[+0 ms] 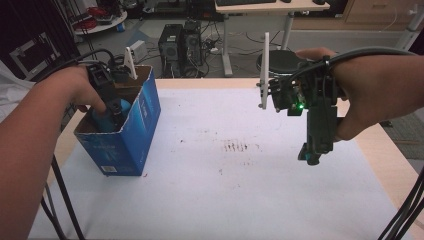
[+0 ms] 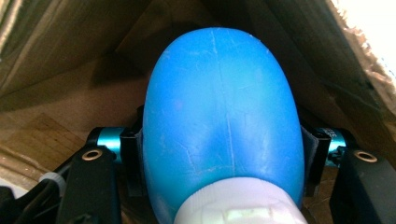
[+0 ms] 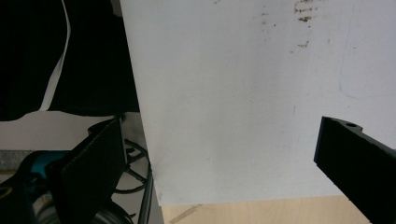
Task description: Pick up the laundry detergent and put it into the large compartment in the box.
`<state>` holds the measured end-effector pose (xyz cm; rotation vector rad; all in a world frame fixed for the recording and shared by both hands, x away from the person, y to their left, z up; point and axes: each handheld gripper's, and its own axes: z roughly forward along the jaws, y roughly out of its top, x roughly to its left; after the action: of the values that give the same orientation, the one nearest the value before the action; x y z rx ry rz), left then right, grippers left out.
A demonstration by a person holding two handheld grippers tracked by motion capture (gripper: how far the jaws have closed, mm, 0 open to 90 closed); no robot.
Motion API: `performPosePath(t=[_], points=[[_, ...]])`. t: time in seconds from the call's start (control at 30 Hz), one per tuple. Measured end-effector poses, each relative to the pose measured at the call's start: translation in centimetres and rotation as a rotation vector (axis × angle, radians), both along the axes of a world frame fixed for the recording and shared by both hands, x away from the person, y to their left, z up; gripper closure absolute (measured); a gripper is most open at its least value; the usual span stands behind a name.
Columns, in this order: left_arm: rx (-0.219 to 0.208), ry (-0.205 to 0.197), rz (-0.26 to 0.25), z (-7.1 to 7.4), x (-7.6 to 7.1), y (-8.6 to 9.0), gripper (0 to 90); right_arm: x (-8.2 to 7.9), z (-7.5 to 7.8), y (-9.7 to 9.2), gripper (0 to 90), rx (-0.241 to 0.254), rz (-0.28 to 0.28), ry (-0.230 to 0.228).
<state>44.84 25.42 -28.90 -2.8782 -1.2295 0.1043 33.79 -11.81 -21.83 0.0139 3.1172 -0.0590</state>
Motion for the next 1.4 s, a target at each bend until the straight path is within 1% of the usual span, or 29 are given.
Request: performPosePath(t=[0.13,0.17,0.23,0.27,0.33,0.47,0.5,0.6,0.63,0.67,0.7,0.73,0.8,0.83,0.87,0.9,0.93,0.97,1.03,1.07,1.13,1.17,1.2,1.27,1.3,1.33,1.37,1.4], points=[[-0.002,0.006,-0.003,0.1,0.1,0.0,36.0,0.1,0.1,-0.1,1.3,0.006,-0.006,0.001],[-0.007,0.004,0.001,0.1,0.0,0.0,35.4,0.1,0.0,0.0,1.3,0.000,-0.005,0.001],[-0.019,0.005,-0.013,0.4,0.0,0.0,34.2,0.1,-0.1,0.1,1.3,-0.007,-0.004,-0.001],[-0.016,0.005,-0.012,0.5,-0.1,0.0,33.2,0.0,-0.1,0.2,1.3,-0.007,-0.009,-0.001],[-0.013,0.005,-0.011,0.6,-0.1,0.0,31.6,0.0,-0.1,0.2,1.3,-0.001,0.000,0.001],[-0.020,-0.003,-0.013,1.1,-0.2,0.0,31.1,0.1,-0.1,0.3,1.3,-0.009,0.002,0.001],[-0.022,-0.005,-0.013,1.4,-0.2,0.0,31.1,0.1,-0.2,0.3,1.3,-0.008,0.007,0.000],[-0.016,-0.015,-0.011,1.8,-0.2,0.1,31.0,0.1,-0.2,0.3,1.3,-0.009,0.006,0.000],[-0.015,-0.012,-0.006,2.1,-0.3,0.2,31.0,0.1,-0.1,0.4,1.3,-0.009,0.005,0.001],[-0.015,-0.012,-0.006,2.1,-0.3,0.2,30.7,0.1,-0.1,0.4,1.3,-0.009,0.005,0.001],[-0.012,-0.009,-0.013,2.4,-0.3,0.2,30.6,0.1,-0.2,0.4,1.3,-0.005,0.000,0.002],[-0.012,-0.018,-0.011,2.8,-0.3,0.3,30.6,0.1,-0.2,0.4,1.3,-0.006,-0.001,0.002],[-0.012,-0.023,-0.011,3.0,-0.3,0.3,29.8,0.0,-0.1,0.4,1.3,-0.008,0.000,0.004],[-0.021,-0.034,-0.006,3.3,-0.4,0.2,28.6,0.1,-0.2,0.4,1.3,-0.004,0.003,0.004],[-0.027,-0.040,-0.012,3.7,-0.4,0.3,27.8,0.1,-0.2,0.4,1.3,-0.004,0.002,0.004],[-0.041,-0.051,-0.004,4.0,-0.5,0.3,27.0,0.1,-0.2,0.4,1.3,-0.004,0.004,0.005],[-0.044,-0.057,-0.006,4.4,-0.5,0.3,27.0,0.1,-0.2,0.4,1.3,-0.004,0.004,0.005],[-0.044,-0.063,-0.004,4.7,-0.6,0.3,25.0,0.0,-0.2,0.5,1.3,-0.012,-0.004,0.004],[-0.035,-0.068,-0.005,5.4,-0.6,0.3,24.4,0.0,-0.1,0.5,1.3,-0.019,0.001,0.006],[-0.033,-0.072,-0.001,5.7,-0.7,0.3,22.8,0.1,-0.1,0.5,1.3,-0.015,0.010,0.006],[-0.030,-0.070,-0.002,6.3,-0.8,0.3,20.1,0.0,-0.2,0.6,1.3,-0.010,0.008,0.008],[-0.030,-0.074,-0.003,6.8,-0.9,0.2,19.5,0.0,-0.2,0.6,1.3,-0.024,-0.001,0.009],[-0.028,-0.076,-0.005,7.1,-1.0,0.2,19.2,0.0,-0.3,0.7,1.3,-0.017,0.000,0.010],[-0.028,-0.076,-0.005,7.1,-1.0,0.2,18.3,0.0,-0.3,0.7,1.3,-0.017,0.006,0.009],[-0.027,-0.079,-0.009,7.5,-1.2,0.1,18.3,0.0,-0.3,0.7,1.3,-0.017,0.006,0.009],[-0.027,-0.080,-0.012,7.8,-1.3,0.0,16.6,0.1,-0.3,0.8,1.3,-0.015,0.019,0.009],[-0.028,-0.079,-0.013,8.2,-1.4,-0.2,15.4,0.0,-0.2,0.9,1.3,-0.026,0.002,0.012],[-0.028,-0.079,-0.013,8.2,-1.4,-0.2,15.1,0.1,-0.3,0.9,1.3,-0.019,0.025,0.012]])
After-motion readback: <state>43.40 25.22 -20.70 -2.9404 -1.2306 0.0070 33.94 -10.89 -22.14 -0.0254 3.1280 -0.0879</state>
